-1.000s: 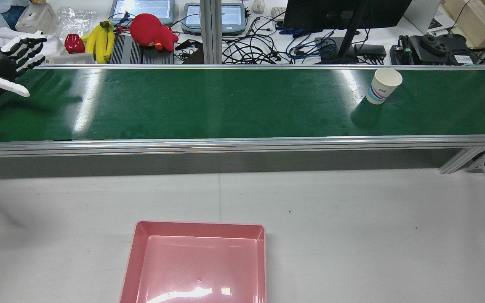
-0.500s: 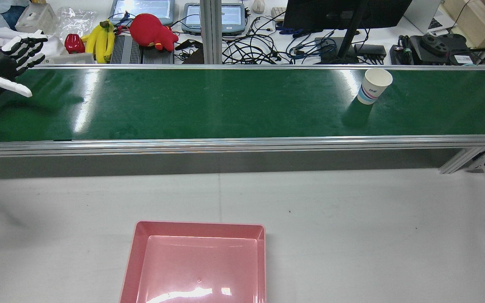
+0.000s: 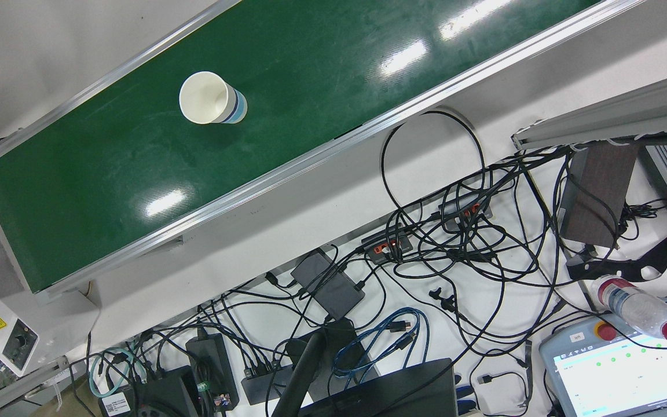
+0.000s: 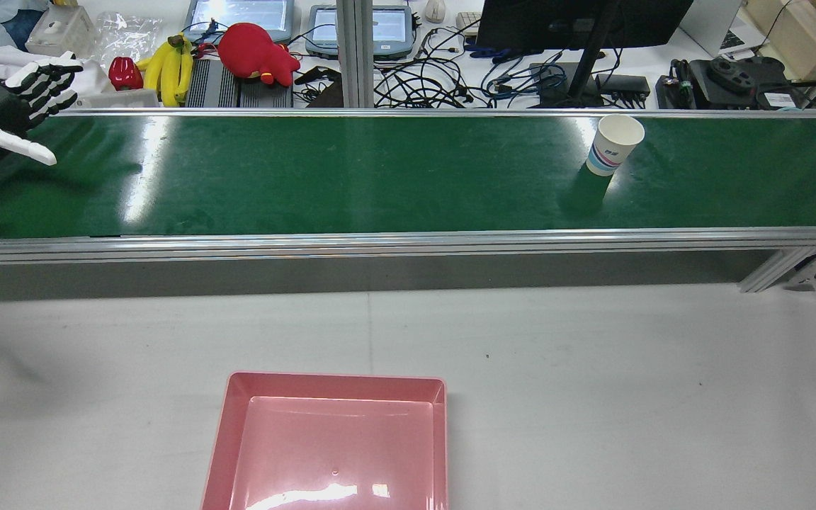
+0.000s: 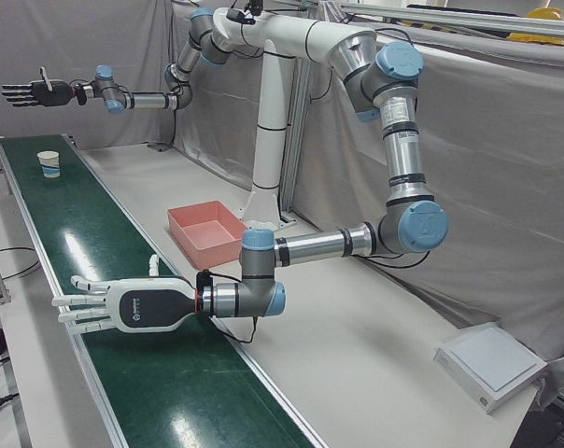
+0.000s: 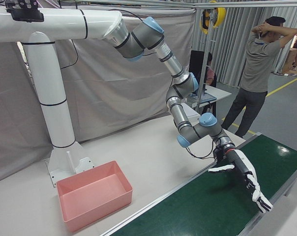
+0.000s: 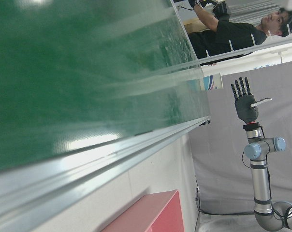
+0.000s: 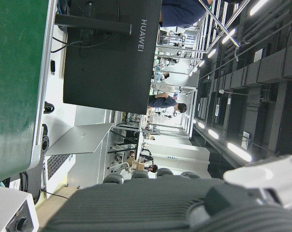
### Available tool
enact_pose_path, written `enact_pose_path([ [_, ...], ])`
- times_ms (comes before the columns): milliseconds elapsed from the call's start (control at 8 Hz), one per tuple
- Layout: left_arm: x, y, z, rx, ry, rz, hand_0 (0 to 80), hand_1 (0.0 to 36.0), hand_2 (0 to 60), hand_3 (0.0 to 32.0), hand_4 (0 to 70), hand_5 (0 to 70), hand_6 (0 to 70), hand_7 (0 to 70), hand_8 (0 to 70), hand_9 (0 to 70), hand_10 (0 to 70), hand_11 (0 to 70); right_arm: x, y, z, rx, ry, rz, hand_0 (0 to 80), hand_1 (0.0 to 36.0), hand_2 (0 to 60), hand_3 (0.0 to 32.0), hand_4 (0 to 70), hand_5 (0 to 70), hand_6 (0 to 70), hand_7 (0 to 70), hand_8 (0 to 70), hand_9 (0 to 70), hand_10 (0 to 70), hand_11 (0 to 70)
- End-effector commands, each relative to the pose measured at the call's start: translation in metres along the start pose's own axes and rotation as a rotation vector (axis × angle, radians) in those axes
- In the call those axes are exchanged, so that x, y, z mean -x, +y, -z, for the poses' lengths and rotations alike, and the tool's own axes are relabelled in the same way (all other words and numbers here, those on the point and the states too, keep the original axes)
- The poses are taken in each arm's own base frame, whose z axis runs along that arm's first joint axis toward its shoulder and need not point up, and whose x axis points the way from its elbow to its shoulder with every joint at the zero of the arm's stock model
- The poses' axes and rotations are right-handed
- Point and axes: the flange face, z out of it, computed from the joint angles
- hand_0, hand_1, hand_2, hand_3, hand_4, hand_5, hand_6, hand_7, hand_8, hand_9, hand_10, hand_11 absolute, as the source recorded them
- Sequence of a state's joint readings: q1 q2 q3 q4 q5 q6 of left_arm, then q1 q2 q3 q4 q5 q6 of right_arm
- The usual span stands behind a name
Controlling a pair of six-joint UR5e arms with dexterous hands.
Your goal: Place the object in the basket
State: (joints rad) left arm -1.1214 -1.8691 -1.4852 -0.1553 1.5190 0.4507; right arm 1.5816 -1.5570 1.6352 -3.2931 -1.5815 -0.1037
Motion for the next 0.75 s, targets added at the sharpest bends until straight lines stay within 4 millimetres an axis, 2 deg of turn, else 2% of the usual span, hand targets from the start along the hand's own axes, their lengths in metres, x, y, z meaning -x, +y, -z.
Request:
enact_pose_path([
  [0, -0.0007, -0.0004, 0.0007, -0.003, -0.001, -0.019, 56.7, 13.6, 0.0, 6.8, 0.0, 28.9, 0.6, 0.0, 0.0, 0.0, 2.3, 5.6, 0.0007, 0.0, 0.0001, 0.001, -0.002, 0.0, 0.0, 0.0, 0.0, 0.0, 0.0, 0.0, 0.0, 0.0, 0.0, 0.0, 0.0, 0.0],
  [625, -0.0034, -0.0013, 0.0009, -0.008, -0.001, -0.023, 56.3, 13.6, 0.0, 6.8, 0.0, 28.8, 0.6, 0.0, 0.0, 0.0, 2.3, 5.5, 0.0, 0.0001, -0.0001, 0.001, 0.0, 0.001, 0.0, 0.0, 0.0, 0.0, 0.0, 0.0, 0.0, 0.0, 0.0, 0.0, 0.0, 0.0],
])
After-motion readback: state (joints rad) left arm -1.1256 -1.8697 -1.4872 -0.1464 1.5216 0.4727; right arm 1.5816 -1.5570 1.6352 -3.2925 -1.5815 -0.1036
